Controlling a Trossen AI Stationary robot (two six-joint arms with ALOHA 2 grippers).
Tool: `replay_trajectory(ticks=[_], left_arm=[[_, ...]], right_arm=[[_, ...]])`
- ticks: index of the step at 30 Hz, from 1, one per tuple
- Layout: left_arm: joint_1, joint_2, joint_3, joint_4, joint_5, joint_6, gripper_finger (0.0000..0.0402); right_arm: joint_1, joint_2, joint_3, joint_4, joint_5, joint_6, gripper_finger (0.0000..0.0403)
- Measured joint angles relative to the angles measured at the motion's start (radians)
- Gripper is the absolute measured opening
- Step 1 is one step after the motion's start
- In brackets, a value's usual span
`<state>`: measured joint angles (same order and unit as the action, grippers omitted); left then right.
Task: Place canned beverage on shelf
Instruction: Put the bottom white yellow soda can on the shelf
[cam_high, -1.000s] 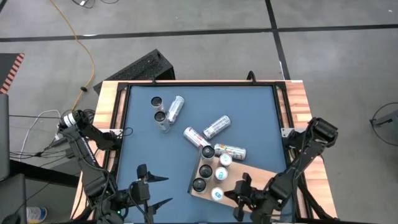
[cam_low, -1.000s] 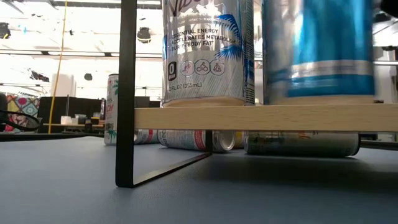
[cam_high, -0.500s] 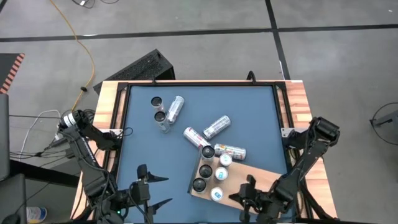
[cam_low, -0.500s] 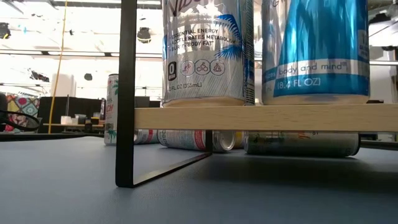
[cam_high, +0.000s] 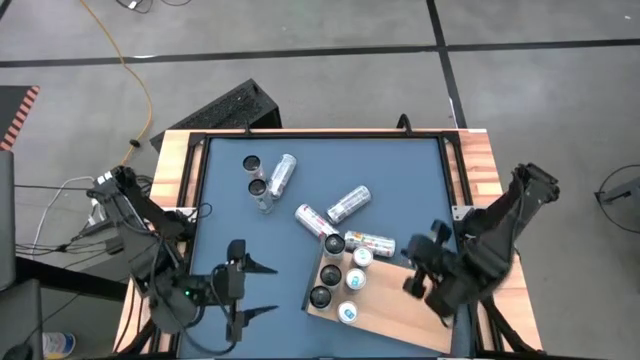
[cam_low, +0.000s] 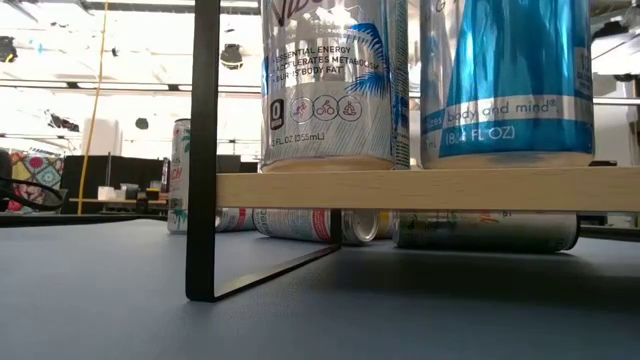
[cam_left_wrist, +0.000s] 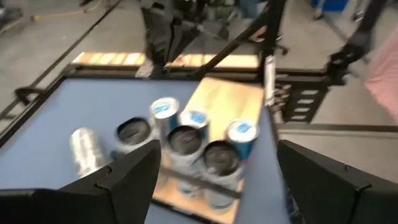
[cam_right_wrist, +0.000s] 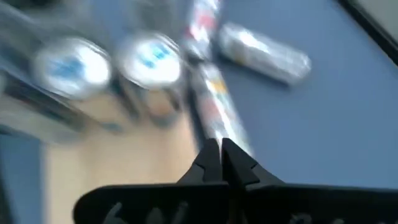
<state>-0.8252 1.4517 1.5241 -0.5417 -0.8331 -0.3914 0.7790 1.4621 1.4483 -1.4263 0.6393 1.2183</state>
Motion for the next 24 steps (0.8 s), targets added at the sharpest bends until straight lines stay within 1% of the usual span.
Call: replay_trajectory(ticks=[1,3,5,8,10,12,14,16,19,24], left_arm=[[0.012,-0.002,0.000,-0.028,0.009,-0.013,0.0309],[0.045,-0.005,0.000,-0.094,0.074,-0.047,0.0309],[0.088,-0.012,0.000,-0.137,0.163,-0.074,0.0309],[0.151,-0.032,0.000,-0.182,0.290,-0.062,0.0309],[0.190,-0.045,0.000,-0.196,0.341,-0.041,0.0309],[0.224,-0.062,0.000,-0.215,0.365,-0.007,0.0309],[0.251,-0.082,0.000,-0.221,0.366,0.024,0.0309],[0.271,-0.100,0.000,-0.230,0.363,0.049,0.0309],[0.287,-0.118,0.000,-0.230,0.359,0.058,0.0309],[0.288,-0.133,0.000,-0.228,0.336,0.074,0.0309]], right_arm=[[-0.033,-0.009,0.000,-0.022,-0.062,-0.046,0.0019],[-0.093,-0.017,0.000,-0.044,-0.163,-0.144,0.0044],[-0.144,-0.026,-0.012,-0.025,-0.218,-0.259,0.0079],[-0.219,-0.028,-0.047,-0.023,-0.246,-0.385,0.0140],[-0.271,-0.036,-0.097,-0.009,-0.251,-0.433,0.0183],[-0.322,-0.049,-0.166,0.048,-0.253,-0.493,0.0221],[-0.366,-0.072,-0.248,0.154,-0.270,-0.554,0.0249],[-0.414,-0.107,-0.330,0.279,-0.322,-0.616,0.0264],[-0.479,-0.164,-0.445,0.427,-0.391,-0.667,0.0269],[-0.562,-0.219,-0.589,0.561,-0.403,-0.705,0.0270]])
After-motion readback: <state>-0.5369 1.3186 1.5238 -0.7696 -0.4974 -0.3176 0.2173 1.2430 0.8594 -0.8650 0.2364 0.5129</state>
